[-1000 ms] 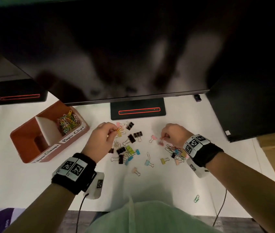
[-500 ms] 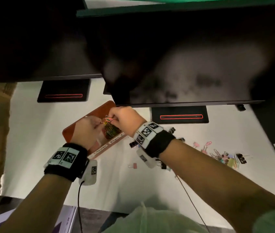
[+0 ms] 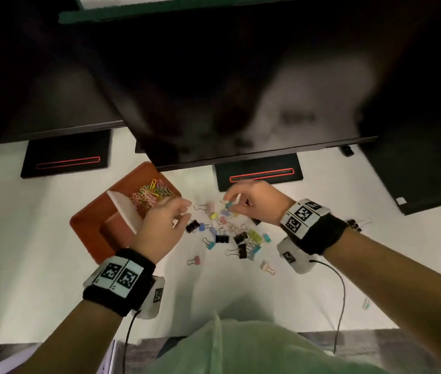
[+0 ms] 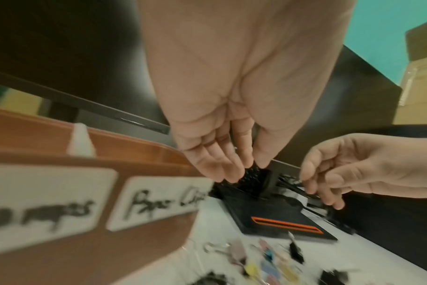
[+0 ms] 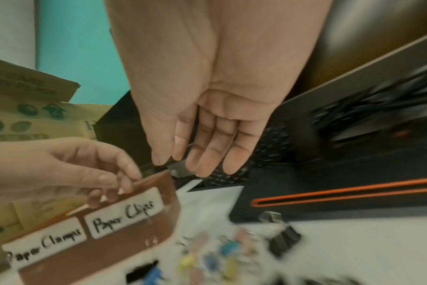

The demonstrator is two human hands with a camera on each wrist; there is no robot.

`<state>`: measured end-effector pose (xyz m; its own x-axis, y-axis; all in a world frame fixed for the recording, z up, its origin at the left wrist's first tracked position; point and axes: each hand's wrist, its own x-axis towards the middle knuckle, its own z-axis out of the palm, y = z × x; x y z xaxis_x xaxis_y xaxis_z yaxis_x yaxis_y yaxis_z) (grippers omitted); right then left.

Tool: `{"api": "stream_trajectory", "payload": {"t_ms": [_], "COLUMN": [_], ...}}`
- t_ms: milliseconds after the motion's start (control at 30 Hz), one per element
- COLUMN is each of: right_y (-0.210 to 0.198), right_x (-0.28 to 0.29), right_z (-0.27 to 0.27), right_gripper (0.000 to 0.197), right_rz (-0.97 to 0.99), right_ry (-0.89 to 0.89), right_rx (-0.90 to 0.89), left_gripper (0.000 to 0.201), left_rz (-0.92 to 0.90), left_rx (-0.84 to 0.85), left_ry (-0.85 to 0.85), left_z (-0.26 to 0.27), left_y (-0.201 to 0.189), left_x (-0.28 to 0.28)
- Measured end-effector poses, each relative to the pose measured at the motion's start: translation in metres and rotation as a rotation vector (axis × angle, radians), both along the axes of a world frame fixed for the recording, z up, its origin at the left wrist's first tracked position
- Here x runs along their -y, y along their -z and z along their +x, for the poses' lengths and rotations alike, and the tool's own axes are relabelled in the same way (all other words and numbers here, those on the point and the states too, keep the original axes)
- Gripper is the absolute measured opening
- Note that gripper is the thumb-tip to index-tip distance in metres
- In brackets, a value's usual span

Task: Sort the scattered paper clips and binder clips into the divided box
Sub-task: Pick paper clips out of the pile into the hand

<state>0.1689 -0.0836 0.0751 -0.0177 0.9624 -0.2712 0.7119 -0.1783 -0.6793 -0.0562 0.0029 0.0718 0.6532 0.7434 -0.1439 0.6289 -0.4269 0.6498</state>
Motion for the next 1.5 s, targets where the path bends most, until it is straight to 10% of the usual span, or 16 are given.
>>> {"api": "stream_trajectory", "payload": {"t_ms": [267, 533, 1000, 1200, 1500], "right_y": [0.015, 0.058, 0.092, 0.100, 0.106], "right_x": [0.129, 0.219, 0.261, 0.245, 0.211], "right_z": [0.112, 0.159, 0.156, 0.184, 0.208], "right_gripper": [0.023, 0.033, 0.018, 0.003, 0.054], "right_rz": [-0.262, -0.427, -0.238, -0.101, 0.103], "right_ry": [0.065, -0.251, -0.466, -0.156, 0.150], "right_rx": [0.112, 0.125, 0.138, -0.014, 0.088], "left_gripper": [0.020, 0.023, 0.010, 0.006, 0.006], "left_rz": [-0.119, -0.134, -0.185, -0.173, -0.007], "left_rx": [-0.108, -0.262, -0.434, -0.342, -0.401], "left_ry": [0.131, 0.157, 0.007, 0.003, 0.161], "left_z": [0.089, 0.164, 0.189, 0.181, 0.173], "left_y": [0.025, 0.059, 0.079, 0.083, 0.088], "left_x": [0.073, 0.129, 0.150, 0.152, 0.146]}}
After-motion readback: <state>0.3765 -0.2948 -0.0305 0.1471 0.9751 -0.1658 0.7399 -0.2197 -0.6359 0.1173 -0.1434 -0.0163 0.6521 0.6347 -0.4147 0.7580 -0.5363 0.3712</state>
